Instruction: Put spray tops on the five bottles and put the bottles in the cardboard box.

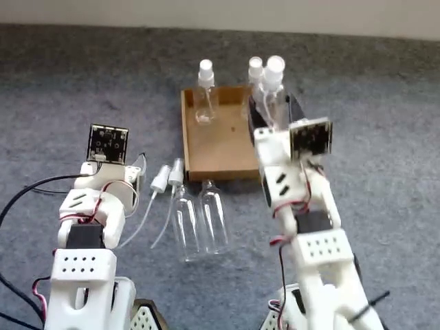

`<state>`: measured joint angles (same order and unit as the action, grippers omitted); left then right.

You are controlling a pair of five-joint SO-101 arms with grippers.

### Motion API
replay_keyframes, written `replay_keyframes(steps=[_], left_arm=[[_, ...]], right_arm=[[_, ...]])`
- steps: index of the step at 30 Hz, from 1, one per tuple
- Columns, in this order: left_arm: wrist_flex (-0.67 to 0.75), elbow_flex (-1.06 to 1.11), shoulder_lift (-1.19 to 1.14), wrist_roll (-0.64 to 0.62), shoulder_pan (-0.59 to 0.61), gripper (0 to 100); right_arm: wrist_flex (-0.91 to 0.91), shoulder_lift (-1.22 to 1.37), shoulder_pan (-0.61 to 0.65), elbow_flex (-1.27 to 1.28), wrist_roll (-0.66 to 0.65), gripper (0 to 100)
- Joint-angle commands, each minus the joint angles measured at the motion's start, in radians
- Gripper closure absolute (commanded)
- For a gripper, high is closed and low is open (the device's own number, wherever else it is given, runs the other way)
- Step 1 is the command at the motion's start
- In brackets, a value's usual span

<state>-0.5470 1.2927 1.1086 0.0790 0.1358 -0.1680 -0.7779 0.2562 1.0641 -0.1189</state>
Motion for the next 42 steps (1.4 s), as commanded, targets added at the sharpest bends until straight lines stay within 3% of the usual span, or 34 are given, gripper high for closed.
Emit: replay_keyframes(steps=[1,11,18,24,42], left_arm=[[0.052,0.004,0.007,0.006,0.01,81],[0.054,0.004,0.007,0.006,0.008,81],[0.054,0.005,0.007,0.006,-0.005,81],[0.054,0.005,0.007,0.006,-0.005,81],[0.052,0.005,0.007,0.006,-0.005,81]], right_arm=[[-0.124,0.179,-0.013,-0.148,0.006,99.4],[-0.536,0.447,-0.013,0.016,0.006,99.4],[-0.707,0.664,-0.015,0.022,0.006,99.4],[-0.785,0.768,-0.022,0.021,0.006,99.4],[-0.785,0.923,-0.056,-0.107,0.006,99.4]])
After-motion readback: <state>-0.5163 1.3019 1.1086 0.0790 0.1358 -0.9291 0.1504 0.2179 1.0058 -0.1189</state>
